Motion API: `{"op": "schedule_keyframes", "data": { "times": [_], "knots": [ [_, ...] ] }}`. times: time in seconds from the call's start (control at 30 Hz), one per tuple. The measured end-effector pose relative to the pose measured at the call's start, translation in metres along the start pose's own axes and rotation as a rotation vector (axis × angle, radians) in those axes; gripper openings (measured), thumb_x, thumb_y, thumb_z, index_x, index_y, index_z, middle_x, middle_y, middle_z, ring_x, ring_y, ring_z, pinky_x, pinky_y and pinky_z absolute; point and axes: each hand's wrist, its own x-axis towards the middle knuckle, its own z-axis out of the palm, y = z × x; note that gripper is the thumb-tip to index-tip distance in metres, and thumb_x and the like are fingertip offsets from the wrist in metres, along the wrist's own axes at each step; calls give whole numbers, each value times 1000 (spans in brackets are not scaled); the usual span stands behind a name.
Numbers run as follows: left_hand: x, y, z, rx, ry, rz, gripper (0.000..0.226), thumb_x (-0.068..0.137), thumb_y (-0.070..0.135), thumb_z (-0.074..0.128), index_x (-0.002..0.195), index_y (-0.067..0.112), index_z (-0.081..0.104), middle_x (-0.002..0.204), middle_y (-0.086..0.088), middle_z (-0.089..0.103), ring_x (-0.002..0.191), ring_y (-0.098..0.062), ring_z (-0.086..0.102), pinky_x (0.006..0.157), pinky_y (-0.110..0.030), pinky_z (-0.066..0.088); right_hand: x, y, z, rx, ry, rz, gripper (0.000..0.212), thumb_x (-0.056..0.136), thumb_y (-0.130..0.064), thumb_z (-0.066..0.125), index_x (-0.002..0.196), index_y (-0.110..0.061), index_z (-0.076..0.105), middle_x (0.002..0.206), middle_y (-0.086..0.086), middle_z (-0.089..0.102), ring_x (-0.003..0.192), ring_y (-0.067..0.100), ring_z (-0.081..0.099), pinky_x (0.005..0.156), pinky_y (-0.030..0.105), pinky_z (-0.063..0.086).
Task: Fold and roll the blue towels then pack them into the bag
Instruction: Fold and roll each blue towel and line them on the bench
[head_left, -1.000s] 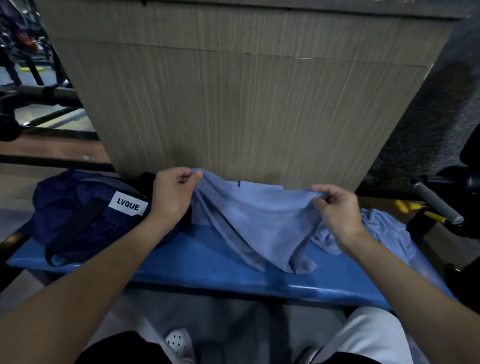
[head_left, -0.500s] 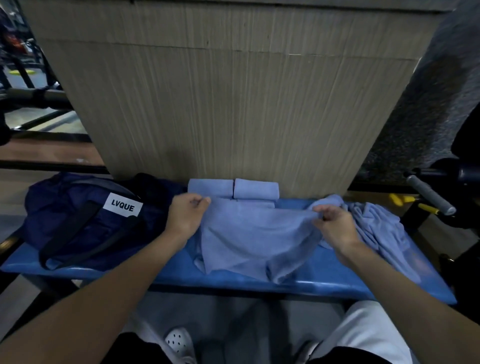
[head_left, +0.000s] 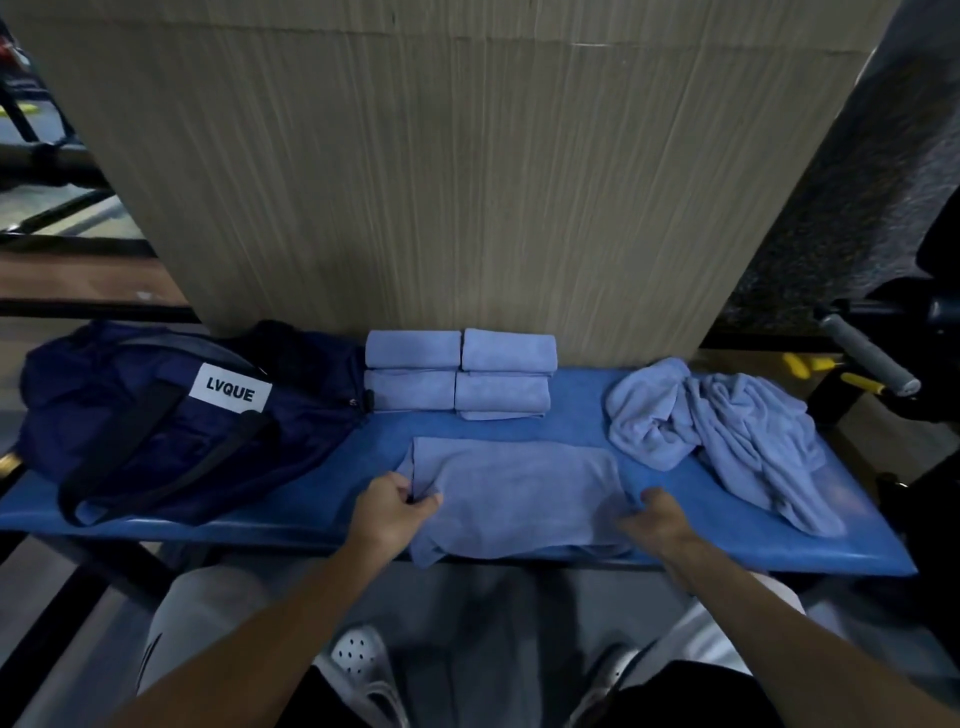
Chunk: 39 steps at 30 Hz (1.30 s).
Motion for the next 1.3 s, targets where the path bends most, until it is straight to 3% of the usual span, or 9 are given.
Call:
{"op": "schedule_keyframes", "data": {
  "times": [0.1,0.2,0.43,0.6,0.73,0.9,0.97,1.1,1.3],
  "knots": [
    [-2,-5,0,91,-29,29,58,80,22,76,43,17,32,46,-2,32,44,-12,33,47,-26,25,1,1,-3,-143,-10,-26,44,83,-10,67,47,-12,41,50,-1,37,73,13,47,61,28,30],
    [-2,0,-5,120,-11,7,57,82,14,70,43,18,29,46,-1,26,45,-12,29,46,-27,21,-3,-7,-4,-73,32,-80,46,80,-1,62,44,-14,35,50,-1,30,62,13,39,54,34,26],
    [4,44,-37,-84,133,136,59,82,22,76,49,18,27,50,-1,26,47,-12,27,48,-27,22,-21,-43,-33,280,85,-242,44,86,-3,64,53,-13,37,52,3,33,51,12,29,43,18,25],
    [10,95,-73,-350,154,152,35,84,22,77,62,-1,61,63,-8,54,58,-10,48,53,-22,40,-28,-79,-64,552,159,-318,20,87,-8,69,79,-16,52,65,9,52,60,15,47,51,22,41],
    [10,129,-101,-439,102,162,11,89,13,70,90,2,72,83,-6,70,75,-12,62,57,-18,51,-33,-101,-90,592,197,-432,27,90,1,62,94,-25,56,69,2,57,59,5,53,54,18,46],
    [3,153,-118,-491,148,281,12,90,7,68,79,13,67,66,5,68,56,2,62,51,-12,49,-42,-125,-117,589,222,-527,25,87,13,56,98,-9,62,76,0,63,69,5,59,60,10,48],
    [3,157,-124,-475,210,329,13,87,9,71,77,15,67,63,8,68,57,3,60,58,-14,50,-42,-130,-126,521,217,-553,30,87,13,55,109,-6,61,85,7,64,78,13,60,67,14,52],
    [5,163,-134,-481,299,407,10,84,16,76,75,17,71,75,0,70,65,-2,61,65,-18,50,-37,-130,-140,329,273,-597,37,89,9,51,120,-9,60,107,16,66,103,27,63,92,45,53],
    [2,170,-137,-441,328,449,12,87,20,73,76,16,72,76,3,71,67,0,62,62,-11,48,-36,-127,-148,283,354,-604,30,89,3,56,103,-21,64,85,25,64,73,40,61,63,46,52]
  ]
}}
